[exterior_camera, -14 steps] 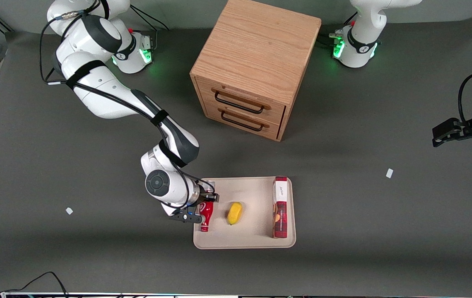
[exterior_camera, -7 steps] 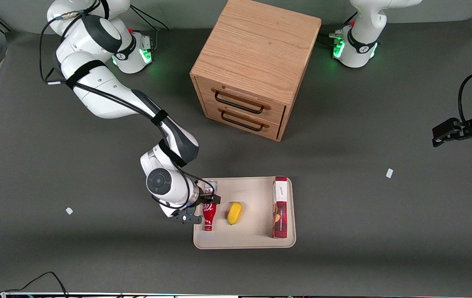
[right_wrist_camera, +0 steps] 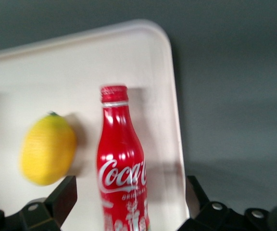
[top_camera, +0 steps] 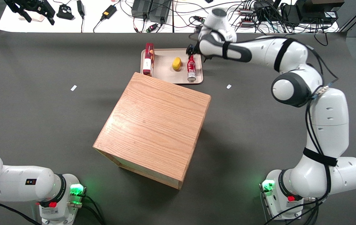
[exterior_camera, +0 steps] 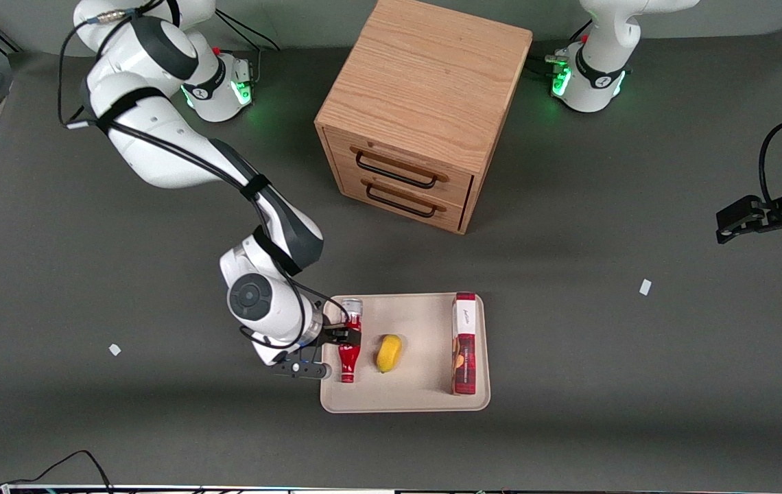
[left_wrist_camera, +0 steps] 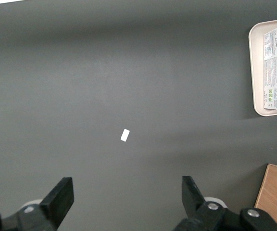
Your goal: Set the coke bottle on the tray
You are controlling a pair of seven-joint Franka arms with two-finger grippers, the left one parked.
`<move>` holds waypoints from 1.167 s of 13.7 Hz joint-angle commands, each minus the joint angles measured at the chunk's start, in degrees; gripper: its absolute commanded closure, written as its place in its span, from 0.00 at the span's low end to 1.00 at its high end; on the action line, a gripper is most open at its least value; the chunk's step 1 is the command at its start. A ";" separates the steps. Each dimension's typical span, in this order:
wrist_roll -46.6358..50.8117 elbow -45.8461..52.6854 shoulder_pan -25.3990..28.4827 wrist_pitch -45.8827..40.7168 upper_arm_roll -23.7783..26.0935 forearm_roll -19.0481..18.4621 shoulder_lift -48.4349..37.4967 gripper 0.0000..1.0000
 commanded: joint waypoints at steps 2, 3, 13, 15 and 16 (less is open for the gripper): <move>0.74 -2.03 -1.99 -15.97 0.27 -0.51 -15.82 0.00; 0.74 -1.85 -2.87 -20.72 0.27 -0.33 -19.08 0.00; -10.94 -19.12 -5.16 -47.58 -20.72 18.54 -55.98 0.00; -12.79 -27.82 -5.07 -44.69 -23.19 19.44 -62.59 0.00; -12.80 -31.78 -5.07 -42.84 -23.46 19.44 -64.97 0.00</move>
